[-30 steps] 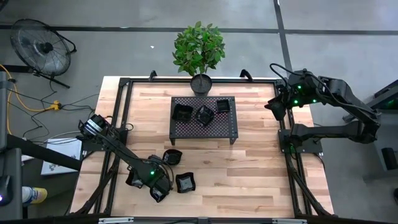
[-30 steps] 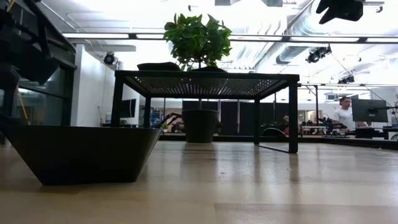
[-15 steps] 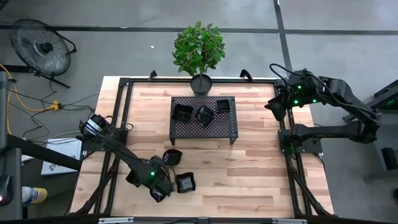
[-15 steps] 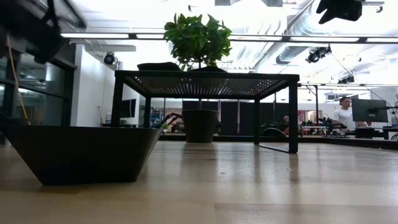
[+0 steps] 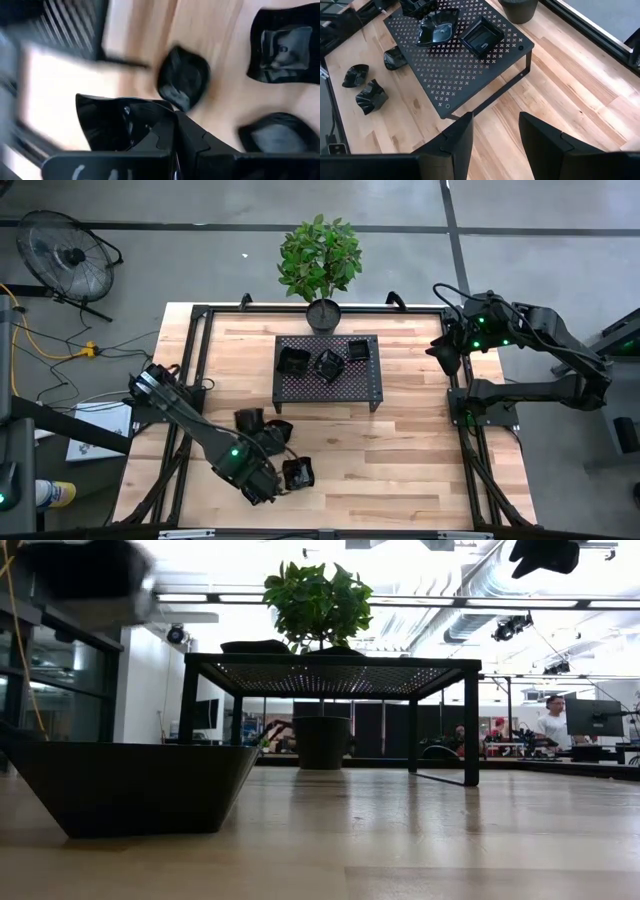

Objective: Pick & Place Mini shaped plates
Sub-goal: Stack the black distorted square plate on top of the other black distorted square plates on the shelf

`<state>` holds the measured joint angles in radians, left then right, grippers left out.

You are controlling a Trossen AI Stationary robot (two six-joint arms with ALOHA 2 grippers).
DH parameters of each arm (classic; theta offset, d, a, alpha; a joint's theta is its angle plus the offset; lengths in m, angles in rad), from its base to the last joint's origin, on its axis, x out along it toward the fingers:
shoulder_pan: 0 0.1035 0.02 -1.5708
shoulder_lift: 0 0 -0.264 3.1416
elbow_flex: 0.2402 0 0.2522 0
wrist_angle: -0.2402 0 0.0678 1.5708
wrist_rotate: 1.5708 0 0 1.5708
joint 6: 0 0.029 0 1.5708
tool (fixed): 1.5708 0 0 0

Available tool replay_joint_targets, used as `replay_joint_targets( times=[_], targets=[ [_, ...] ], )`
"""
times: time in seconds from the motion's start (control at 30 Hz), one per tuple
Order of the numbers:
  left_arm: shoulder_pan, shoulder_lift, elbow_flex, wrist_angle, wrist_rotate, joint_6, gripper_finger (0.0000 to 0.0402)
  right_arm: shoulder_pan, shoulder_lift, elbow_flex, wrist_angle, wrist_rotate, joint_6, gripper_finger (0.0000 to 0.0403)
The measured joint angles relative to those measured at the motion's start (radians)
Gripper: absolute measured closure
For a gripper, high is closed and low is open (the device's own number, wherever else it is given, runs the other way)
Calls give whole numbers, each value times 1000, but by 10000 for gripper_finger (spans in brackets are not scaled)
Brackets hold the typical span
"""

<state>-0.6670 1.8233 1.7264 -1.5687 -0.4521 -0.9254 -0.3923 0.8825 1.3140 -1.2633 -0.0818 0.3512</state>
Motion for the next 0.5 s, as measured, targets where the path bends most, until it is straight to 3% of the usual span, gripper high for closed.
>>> replay_joint_targets(
  times=[0.13, 0.5],
  targets=[
    [14, -2, 66, -2, -134, 322, 401, 0, 0, 0, 0, 0, -16, 249],
    [252, -2, 143, -3, -146, 779, 401, 0, 0, 0, 4, 4, -1, 249]
  ],
)
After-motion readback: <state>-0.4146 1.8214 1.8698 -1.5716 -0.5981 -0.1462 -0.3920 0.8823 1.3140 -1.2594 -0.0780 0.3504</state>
